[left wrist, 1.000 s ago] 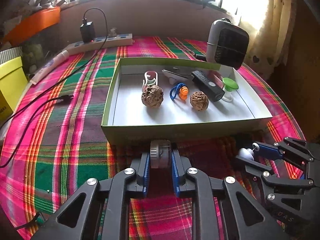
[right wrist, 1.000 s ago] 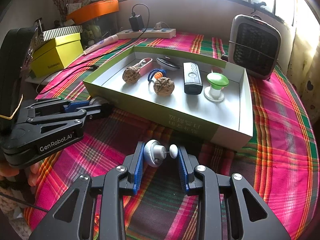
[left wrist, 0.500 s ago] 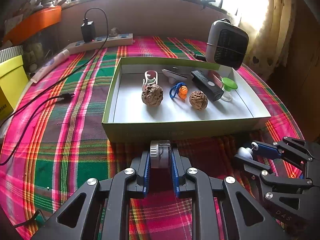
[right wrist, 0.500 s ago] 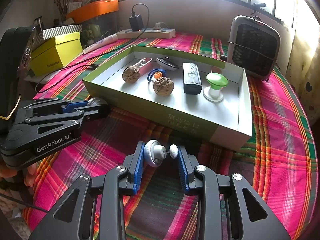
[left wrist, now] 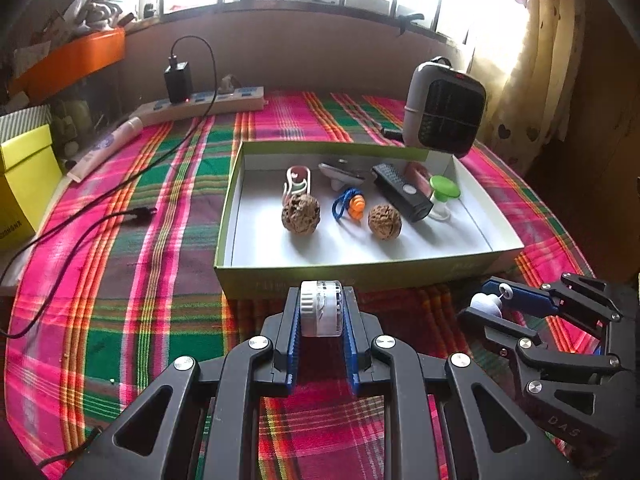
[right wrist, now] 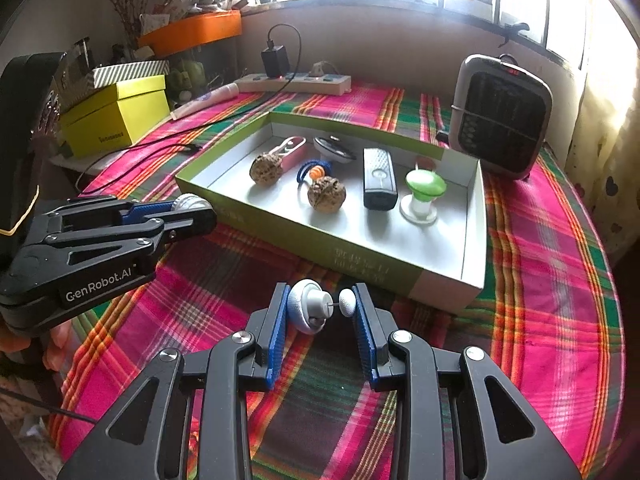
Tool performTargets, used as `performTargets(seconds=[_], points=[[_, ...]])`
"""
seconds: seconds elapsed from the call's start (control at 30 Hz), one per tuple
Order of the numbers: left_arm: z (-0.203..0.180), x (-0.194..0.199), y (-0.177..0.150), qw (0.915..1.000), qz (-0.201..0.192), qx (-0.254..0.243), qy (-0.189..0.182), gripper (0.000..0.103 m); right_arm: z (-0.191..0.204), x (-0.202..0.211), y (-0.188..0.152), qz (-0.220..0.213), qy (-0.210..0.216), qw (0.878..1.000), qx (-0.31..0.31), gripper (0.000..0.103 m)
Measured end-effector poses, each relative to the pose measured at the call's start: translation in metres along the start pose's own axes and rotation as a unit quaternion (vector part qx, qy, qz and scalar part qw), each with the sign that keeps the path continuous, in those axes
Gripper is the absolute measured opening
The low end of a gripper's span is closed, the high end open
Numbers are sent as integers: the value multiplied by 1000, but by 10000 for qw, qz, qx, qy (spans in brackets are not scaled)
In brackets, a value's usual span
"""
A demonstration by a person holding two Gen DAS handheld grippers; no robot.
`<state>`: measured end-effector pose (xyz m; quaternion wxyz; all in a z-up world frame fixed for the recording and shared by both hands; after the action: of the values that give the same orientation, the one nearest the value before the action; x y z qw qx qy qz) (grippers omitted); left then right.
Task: Organize objects
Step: 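Carry the white cylinder into the box with the left gripper while the right carries the knob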
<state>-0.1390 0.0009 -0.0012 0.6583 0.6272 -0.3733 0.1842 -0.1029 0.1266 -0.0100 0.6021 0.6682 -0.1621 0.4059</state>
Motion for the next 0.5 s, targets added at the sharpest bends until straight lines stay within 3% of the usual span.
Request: performTargets(seconds=[0.5], points=[[-1,1,30,9997,-207,-55,-76,17,-13,9,29,-324,-89,9994,18,32]])
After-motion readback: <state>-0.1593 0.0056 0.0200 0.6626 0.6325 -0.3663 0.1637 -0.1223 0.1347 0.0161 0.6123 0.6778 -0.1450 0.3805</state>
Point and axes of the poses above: each gripper's, at about its wrist camera, not at the fingertips, and x roughly against the way its jaws point, z to its left, y to its top, the point moved 5 cm from there along -x, roughly the way its jaws point, and after that the axes turned 3 degrees about -x, right-handed, at the moved point
